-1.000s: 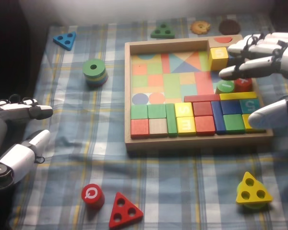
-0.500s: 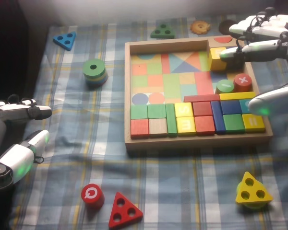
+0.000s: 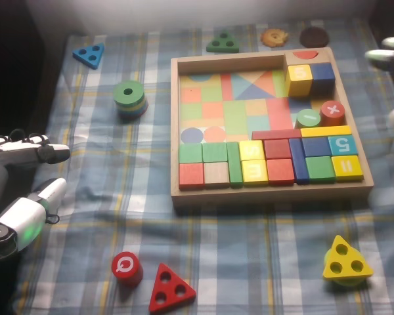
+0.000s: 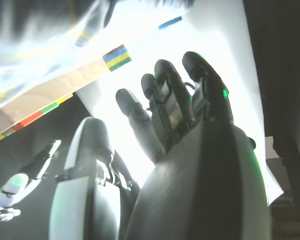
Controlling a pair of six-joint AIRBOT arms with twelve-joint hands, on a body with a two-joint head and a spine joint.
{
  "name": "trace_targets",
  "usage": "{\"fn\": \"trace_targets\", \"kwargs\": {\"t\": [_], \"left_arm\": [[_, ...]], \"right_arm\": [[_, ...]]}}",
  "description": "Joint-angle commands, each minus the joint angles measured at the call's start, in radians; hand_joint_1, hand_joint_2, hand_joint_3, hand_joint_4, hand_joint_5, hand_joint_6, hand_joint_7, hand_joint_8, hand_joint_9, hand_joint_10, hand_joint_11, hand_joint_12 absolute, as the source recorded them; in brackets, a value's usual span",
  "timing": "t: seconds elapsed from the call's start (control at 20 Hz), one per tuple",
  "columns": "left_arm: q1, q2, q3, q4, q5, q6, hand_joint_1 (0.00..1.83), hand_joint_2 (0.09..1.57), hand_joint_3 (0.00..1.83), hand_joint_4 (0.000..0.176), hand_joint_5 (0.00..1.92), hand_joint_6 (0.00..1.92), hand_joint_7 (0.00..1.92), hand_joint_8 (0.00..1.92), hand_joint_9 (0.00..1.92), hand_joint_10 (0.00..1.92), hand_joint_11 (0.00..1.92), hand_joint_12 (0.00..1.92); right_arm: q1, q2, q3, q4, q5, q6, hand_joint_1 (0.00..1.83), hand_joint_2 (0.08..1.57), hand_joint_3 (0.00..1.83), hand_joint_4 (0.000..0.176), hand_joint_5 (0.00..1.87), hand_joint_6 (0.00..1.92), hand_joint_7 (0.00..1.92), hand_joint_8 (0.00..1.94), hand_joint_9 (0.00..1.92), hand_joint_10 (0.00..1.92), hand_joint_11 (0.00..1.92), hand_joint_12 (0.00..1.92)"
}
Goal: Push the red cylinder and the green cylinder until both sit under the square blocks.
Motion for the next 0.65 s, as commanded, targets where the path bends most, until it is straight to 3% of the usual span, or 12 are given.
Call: {"fn": "trace_targets", "kwargs": {"t": [0.0,0.15,0.25,0.4,0.55,0.6], "left_arm": [[-0.002,-0.001,0.002,0.038,-0.116,-0.007,0.84,1.32,0.00,0.000,0.84,0.01,0.57,0.00,0.46,0.01,0.00,0.62],[-0.003,-0.001,0.001,0.038,-0.116,-0.007,0.88,1.31,0.00,0.000,0.86,0.01,0.59,0.00,0.47,0.01,0.00,0.64],[-0.004,-0.001,0.001,0.035,-0.119,-0.013,0.89,1.31,0.00,0.000,0.86,0.00,0.59,0.00,0.46,0.01,0.00,0.62],[-0.004,-0.001,0.001,0.028,-0.119,-0.014,0.90,1.29,0.00,0.000,0.86,0.00,0.59,0.00,0.47,0.02,0.00,0.66],[-0.001,-0.004,0.003,0.017,-0.130,-0.016,0.87,1.30,0.00,0.000,0.83,0.00,0.57,0.00,0.46,0.01,0.00,0.64],[0.001,-0.004,0.002,0.015,-0.135,-0.016,0.87,1.30,0.00,0.000,0.82,0.00,0.56,0.00,0.45,0.01,0.00,0.65]], "right_arm": [[-0.024,0.008,-0.013,0.064,0.234,-0.005,0.00,1.16,0.00,0.001,0.26,0.01,0.17,0.00,0.05,0.00,0.00,0.00],[-0.213,0.024,-0.094,0.242,0.456,-0.051,0.00,1.18,0.01,0.000,0.24,0.00,0.13,0.00,0.03,0.00,0.00,0.00],[-0.269,0.021,-0.137,0.316,0.552,-0.069,0.00,1.19,0.01,0.000,0.23,0.00,0.11,0.00,0.01,0.00,0.00,0.00],[-0.316,-0.012,-0.171,0.395,0.653,-0.070,0.00,1.20,0.01,0.000,0.24,0.00,0.12,0.00,0.02,0.00,0.00,0.00],[-0.307,-0.051,-0.191,0.451,0.661,-0.071,0.00,1.22,0.00,0.000,0.28,0.00,0.18,0.01,0.08,0.01,0.03,0.01],[-0.296,-0.064,-0.189,0.452,0.661,-0.071,0.09,1.26,0.00,0.000,0.36,0.01,0.27,0.01,0.17,0.02,0.11,0.06]]}}
